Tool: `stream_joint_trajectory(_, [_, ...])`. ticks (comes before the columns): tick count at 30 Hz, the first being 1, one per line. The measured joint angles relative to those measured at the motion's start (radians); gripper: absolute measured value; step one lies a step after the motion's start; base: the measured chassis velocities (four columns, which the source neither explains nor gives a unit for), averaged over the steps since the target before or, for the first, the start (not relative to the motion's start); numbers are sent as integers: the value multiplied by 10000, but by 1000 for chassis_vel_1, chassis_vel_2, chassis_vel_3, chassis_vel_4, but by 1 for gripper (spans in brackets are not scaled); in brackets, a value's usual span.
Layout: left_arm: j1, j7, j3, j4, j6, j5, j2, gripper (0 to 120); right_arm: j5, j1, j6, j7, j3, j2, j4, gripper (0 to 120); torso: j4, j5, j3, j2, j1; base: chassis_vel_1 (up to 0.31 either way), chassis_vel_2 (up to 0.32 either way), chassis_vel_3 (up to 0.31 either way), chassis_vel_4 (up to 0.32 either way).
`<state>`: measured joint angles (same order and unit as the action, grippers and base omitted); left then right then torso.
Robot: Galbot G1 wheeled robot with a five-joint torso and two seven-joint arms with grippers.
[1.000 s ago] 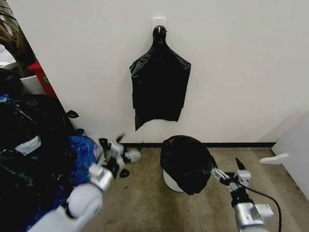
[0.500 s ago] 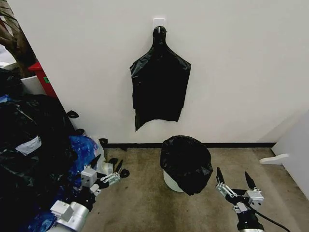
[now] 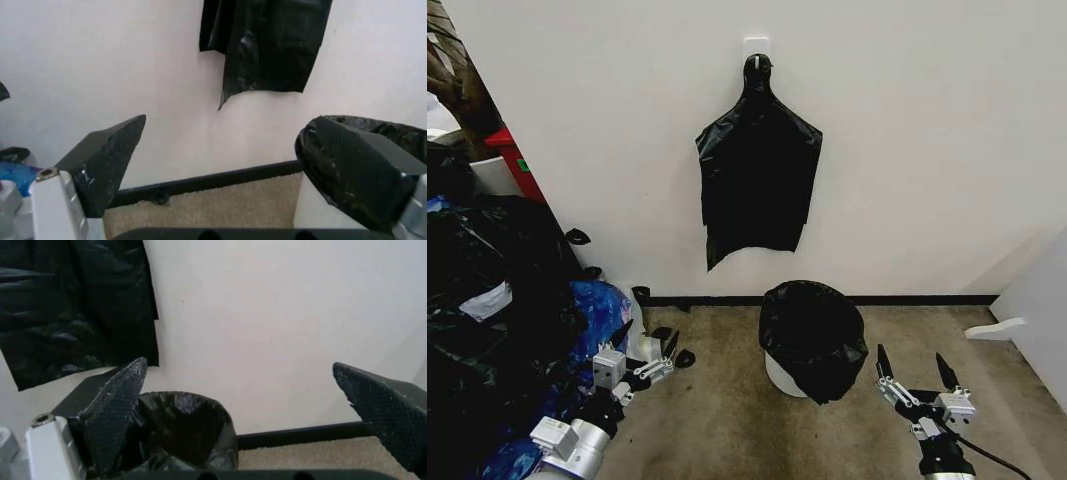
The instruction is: Place the garbage bag over the trash bin.
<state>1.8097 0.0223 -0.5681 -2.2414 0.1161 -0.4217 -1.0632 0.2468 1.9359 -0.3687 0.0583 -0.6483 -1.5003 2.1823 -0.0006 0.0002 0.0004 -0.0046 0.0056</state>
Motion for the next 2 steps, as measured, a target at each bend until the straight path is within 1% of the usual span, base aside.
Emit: stream_joint_trajectory(2, [-8, -6, 8, 6, -1, -5, 2, 100, 0, -3, 3, -4, 1, 3, -2, 100, 0, 0, 0, 0, 0, 0, 0, 0, 0])
